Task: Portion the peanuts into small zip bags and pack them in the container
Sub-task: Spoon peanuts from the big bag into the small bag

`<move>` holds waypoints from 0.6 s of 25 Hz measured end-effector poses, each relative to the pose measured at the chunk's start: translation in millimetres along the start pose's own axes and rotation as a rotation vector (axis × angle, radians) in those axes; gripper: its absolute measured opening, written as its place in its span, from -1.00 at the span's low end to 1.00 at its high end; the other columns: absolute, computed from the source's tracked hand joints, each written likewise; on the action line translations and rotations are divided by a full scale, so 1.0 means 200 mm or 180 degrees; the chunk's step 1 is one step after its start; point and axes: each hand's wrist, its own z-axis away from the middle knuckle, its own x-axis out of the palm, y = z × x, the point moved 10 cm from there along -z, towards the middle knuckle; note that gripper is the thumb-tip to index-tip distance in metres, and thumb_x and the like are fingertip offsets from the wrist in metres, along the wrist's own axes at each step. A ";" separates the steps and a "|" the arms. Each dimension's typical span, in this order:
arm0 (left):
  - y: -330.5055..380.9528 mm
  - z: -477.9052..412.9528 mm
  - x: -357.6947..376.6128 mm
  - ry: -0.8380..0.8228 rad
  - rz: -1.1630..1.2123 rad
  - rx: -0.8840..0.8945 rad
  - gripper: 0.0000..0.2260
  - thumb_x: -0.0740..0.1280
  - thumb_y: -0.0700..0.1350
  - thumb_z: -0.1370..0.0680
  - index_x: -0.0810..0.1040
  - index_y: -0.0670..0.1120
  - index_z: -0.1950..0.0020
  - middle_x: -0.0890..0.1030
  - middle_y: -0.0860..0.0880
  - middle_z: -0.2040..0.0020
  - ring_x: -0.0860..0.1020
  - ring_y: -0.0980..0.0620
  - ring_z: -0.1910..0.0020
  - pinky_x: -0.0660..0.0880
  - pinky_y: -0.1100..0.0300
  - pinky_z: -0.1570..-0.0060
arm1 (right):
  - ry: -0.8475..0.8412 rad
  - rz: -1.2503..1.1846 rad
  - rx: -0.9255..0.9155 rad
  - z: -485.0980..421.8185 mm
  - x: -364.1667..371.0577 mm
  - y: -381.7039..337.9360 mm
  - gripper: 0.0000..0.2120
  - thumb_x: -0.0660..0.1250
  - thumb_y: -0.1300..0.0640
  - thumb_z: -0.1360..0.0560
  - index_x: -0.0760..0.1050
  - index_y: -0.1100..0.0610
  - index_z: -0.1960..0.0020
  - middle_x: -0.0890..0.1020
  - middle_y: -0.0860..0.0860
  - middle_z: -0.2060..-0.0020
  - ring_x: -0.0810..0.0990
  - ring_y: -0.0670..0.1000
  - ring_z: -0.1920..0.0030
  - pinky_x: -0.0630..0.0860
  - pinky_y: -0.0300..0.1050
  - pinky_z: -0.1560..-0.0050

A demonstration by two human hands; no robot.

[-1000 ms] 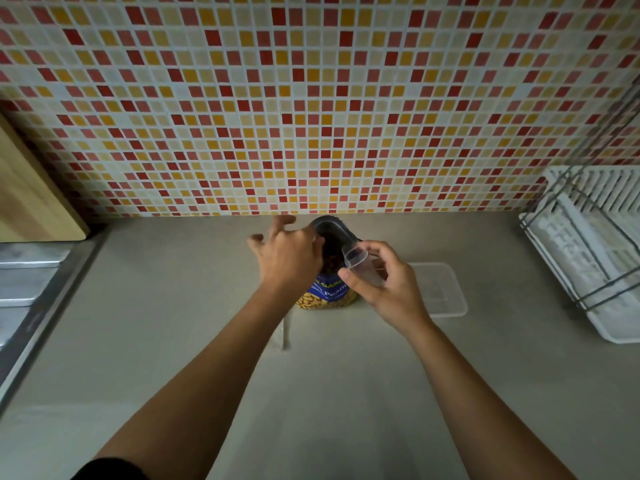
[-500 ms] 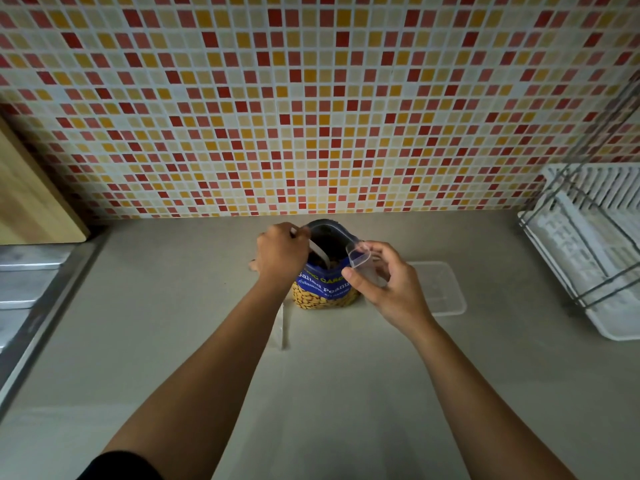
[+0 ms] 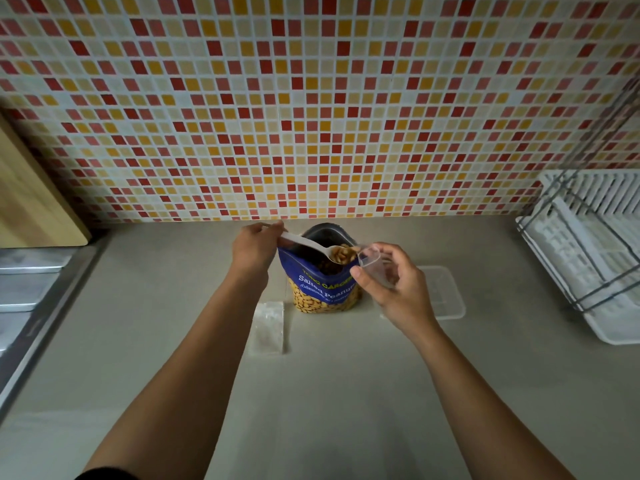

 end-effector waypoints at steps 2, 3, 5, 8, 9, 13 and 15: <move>-0.01 -0.01 -0.04 -0.0012 0.0141 -0.0119 -0.75 0.25 -0.05 -0.58 0.50 -0.15 -0.19 0.59 -0.09 -0.11 0.50 0.01 -0.11 0.29 0.04 -0.03 | 0.0158 0.0043 -0.0056 -0.01 -0.02 -0.01 -0.66 0.50 -0.09 -0.29 0.46 -0.16 -0.01 0.61 -0.19 0.04 0.58 -0.22 0.06 0.50 -0.38 0.11; -0.02 -0.02 -0.06 -0.0015 0.0199 -0.0165 -0.75 0.24 -0.05 -0.58 0.49 -0.15 -0.20 0.59 -0.09 -0.09 0.50 0.02 -0.11 0.28 0.03 -0.04 | 0.0176 0.0107 -0.0090 -0.01 -0.02 -0.02 -0.64 0.51 -0.08 -0.30 0.47 -0.13 -0.03 0.62 -0.18 0.05 0.58 -0.22 0.07 0.50 -0.38 0.12; -0.03 -0.03 -0.10 0.0017 0.0244 -0.0242 -0.76 0.24 -0.04 -0.59 0.48 -0.14 -0.17 0.61 -0.05 0.01 0.51 0.03 -0.09 0.28 0.00 -0.07 | 0.0176 0.0316 -0.0182 -0.02 -0.01 -0.03 -0.59 0.52 -0.07 -0.29 0.50 -0.01 -0.08 0.62 -0.16 0.04 0.57 -0.21 0.07 0.50 -0.38 0.11; -0.05 -0.05 -0.16 0.0119 0.0372 -0.0385 -0.86 0.25 -0.05 -0.58 0.47 -0.08 -0.07 0.58 0.03 0.14 0.54 0.03 -0.05 0.29 -0.07 -0.19 | 0.0114 0.0813 -0.0281 -0.05 0.03 -0.06 -0.49 0.51 -0.10 -0.29 0.50 0.07 -0.15 0.59 -0.12 0.03 0.54 -0.19 0.06 0.47 -0.38 0.09; -0.04 -0.05 -0.17 0.0141 0.0418 -0.0408 -0.89 0.26 -0.05 -0.58 0.47 -0.06 -0.05 0.58 0.03 0.15 0.56 0.05 -0.02 0.29 -0.09 -0.23 | 0.0094 0.0945 -0.0288 -0.06 0.05 -0.06 -0.46 0.51 -0.10 -0.28 0.49 0.09 -0.18 0.58 -0.12 0.03 0.53 -0.18 0.07 0.45 -0.40 0.10; 0.08 -0.06 -0.20 0.0164 0.0481 -0.0347 -0.94 0.28 -0.07 -0.56 0.47 -0.04 0.07 0.60 0.04 0.13 0.57 0.14 0.14 0.31 -0.09 -0.26 | 0.0087 0.1265 -0.0354 -0.08 0.08 -0.09 -0.45 0.51 -0.10 -0.28 0.49 0.11 -0.17 0.58 -0.09 0.05 0.53 -0.14 0.13 0.41 -0.44 0.17; 0.14 -0.05 -0.19 0.0149 0.0478 -0.0278 -0.94 0.30 -0.07 -0.56 0.46 -0.02 0.08 0.60 0.06 0.13 0.58 0.13 0.14 0.32 -0.08 -0.26 | 0.0090 0.1357 -0.0359 -0.09 0.10 -0.11 -0.47 0.51 -0.10 -0.28 0.49 0.10 -0.15 0.57 -0.10 0.08 0.52 -0.16 0.17 0.40 -0.45 0.21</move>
